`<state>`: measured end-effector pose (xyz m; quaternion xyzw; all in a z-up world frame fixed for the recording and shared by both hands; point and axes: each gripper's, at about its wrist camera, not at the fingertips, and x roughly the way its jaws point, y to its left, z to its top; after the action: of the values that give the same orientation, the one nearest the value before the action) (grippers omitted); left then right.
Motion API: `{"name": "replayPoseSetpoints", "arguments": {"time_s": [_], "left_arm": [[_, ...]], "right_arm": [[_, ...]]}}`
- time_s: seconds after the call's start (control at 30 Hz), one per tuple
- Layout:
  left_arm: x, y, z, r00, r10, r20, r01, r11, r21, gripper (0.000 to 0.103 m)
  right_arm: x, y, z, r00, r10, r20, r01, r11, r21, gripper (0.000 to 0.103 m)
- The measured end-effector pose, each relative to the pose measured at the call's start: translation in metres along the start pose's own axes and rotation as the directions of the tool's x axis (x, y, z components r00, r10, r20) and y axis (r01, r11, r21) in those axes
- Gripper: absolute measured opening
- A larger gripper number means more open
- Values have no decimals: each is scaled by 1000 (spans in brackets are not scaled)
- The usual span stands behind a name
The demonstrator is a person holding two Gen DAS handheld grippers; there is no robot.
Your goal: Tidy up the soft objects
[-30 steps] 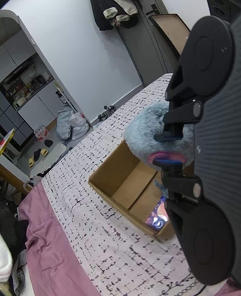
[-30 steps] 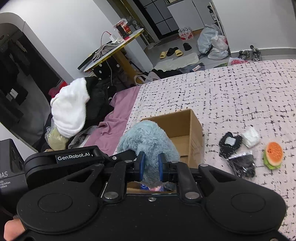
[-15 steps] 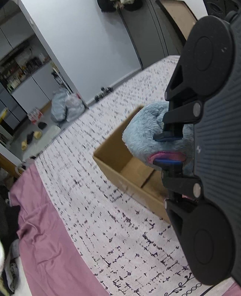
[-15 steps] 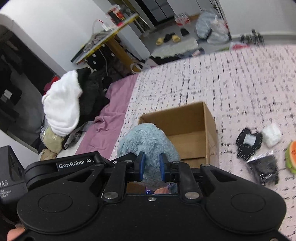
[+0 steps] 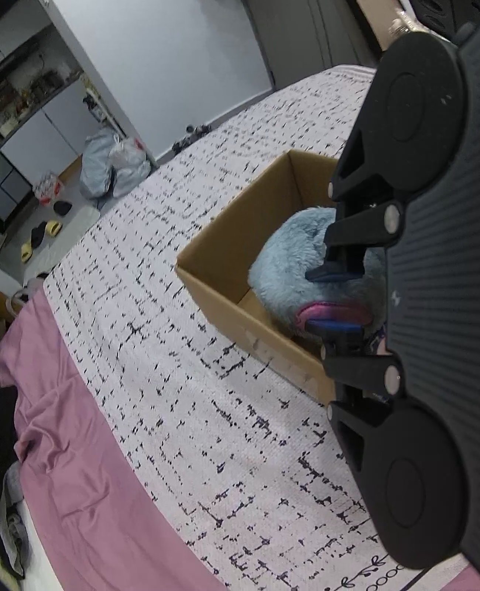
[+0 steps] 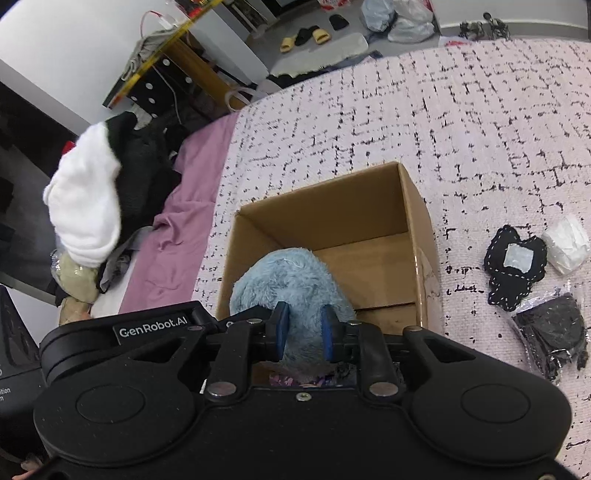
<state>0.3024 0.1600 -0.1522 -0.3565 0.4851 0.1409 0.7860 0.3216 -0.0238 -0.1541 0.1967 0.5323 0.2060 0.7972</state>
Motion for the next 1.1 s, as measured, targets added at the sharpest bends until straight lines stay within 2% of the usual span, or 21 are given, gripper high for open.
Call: {"name": "replayPoseSetpoints", "arguments": {"time_s": [0.2, 0.3, 0.4, 0.47, 0.57, 0.7, 0.77, 0.87, 0.97, 1.1], "left_arm": [[-3, 4, 1, 1000, 26, -9, -26, 999, -33, 25], [-12, 2, 0, 1000, 24, 6, -24, 999, -30, 33], [-24, 0, -3, 1000, 8, 18, -8, 999, -36, 45], [-34, -4, -5, 999, 12, 39, -11, 1000, -24, 59], [-50, -9, -10, 996, 22, 81, -21, 1000, -9, 77], [-67, -12, -18, 994, 10, 112, -11, 1000, 11, 79], [-73, -13, -22, 992, 10, 123, -14, 999, 29, 80], [-79, -17, -29, 991, 19, 133, -31, 996, 85, 84], [-87, -20, -39, 987, 22, 157, -46, 988, 148, 85], [-97, -22, -52, 986, 5, 166, -36, 983, 182, 86]], "right_arm": [[3, -1, 2, 1000, 3, -28, -3, 1000, 5, 23], [-3, -3, 2, 1000, 16, -14, -16, 1000, 24, 31], [-16, -6, 2, 999, 33, 12, -34, 998, 45, 39], [-27, -9, 0, 998, 42, 36, -44, 997, 59, 52], [-43, -14, -4, 996, 61, 70, -66, 995, 74, 58], [-64, -22, -13, 992, 52, 114, -61, 995, 80, 68], [-73, -27, -19, 989, 46, 139, -57, 995, 77, 80], [-85, -35, -27, 984, 43, 175, -58, 995, 81, 92], [-95, -47, -35, 979, 39, 202, -61, 993, 102, 97], [-105, -59, -43, 976, 7, 216, -30, 994, 107, 98]]}}
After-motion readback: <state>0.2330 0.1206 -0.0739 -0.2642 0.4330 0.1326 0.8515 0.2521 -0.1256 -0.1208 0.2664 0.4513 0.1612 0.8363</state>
